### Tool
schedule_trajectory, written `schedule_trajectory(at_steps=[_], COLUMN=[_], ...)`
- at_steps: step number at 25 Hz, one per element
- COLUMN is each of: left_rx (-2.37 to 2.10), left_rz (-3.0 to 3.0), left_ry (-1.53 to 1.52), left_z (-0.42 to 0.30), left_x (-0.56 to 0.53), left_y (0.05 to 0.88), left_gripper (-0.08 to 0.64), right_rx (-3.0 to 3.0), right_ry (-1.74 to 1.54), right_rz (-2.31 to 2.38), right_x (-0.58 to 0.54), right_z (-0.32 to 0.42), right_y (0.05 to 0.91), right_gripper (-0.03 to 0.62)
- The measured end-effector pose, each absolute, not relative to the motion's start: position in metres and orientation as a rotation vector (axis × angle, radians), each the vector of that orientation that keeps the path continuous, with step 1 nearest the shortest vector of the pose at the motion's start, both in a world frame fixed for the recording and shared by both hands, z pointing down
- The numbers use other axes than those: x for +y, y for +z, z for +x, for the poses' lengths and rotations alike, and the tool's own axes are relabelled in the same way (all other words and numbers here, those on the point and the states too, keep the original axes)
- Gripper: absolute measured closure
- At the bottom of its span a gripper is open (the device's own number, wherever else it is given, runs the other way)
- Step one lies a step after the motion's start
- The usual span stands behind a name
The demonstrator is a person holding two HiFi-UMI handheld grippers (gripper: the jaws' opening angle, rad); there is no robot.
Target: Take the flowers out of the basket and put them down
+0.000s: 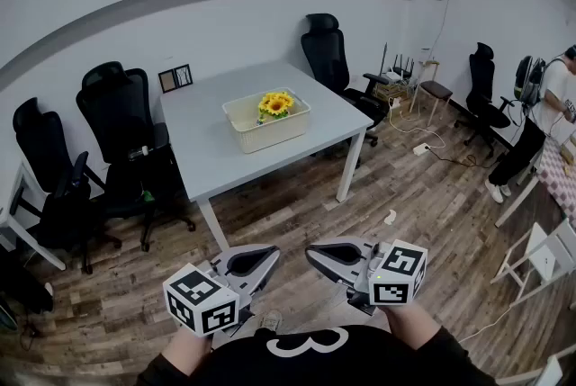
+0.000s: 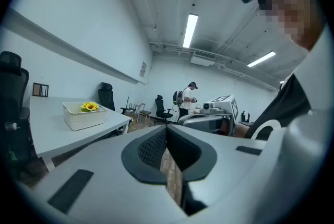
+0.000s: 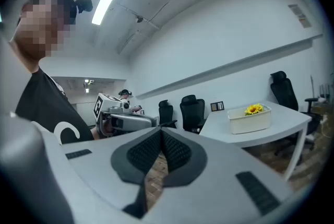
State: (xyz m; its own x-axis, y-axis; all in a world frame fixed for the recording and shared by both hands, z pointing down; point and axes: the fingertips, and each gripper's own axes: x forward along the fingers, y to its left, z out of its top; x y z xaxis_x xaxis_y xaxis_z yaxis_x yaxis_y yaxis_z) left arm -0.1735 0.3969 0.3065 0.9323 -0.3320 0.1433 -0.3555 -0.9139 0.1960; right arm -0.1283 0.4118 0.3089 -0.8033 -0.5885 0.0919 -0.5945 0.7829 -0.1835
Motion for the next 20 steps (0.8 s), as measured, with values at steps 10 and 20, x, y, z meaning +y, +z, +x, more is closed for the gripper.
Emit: schedule_trajectory(at_steps=[10,20], left_rx=[-0.516,-0.513], left_rz=[2.885,2.864], left_ry=[0.149,0.159], left_z=[-0.157,-0.141], left_x=[0.419,0.438], left_y=[0.298,0.304], left_gripper=[0.551,0.551], right_rx=[-2.942,-2.944], right_ry=[0.275,0.203], right_rz=[1.0,0.94], right_x=[0.435,0.462], right_z=[-0.112,-0.104], right_y=[0.299,0.307], right_gripper=[0.583,0.581])
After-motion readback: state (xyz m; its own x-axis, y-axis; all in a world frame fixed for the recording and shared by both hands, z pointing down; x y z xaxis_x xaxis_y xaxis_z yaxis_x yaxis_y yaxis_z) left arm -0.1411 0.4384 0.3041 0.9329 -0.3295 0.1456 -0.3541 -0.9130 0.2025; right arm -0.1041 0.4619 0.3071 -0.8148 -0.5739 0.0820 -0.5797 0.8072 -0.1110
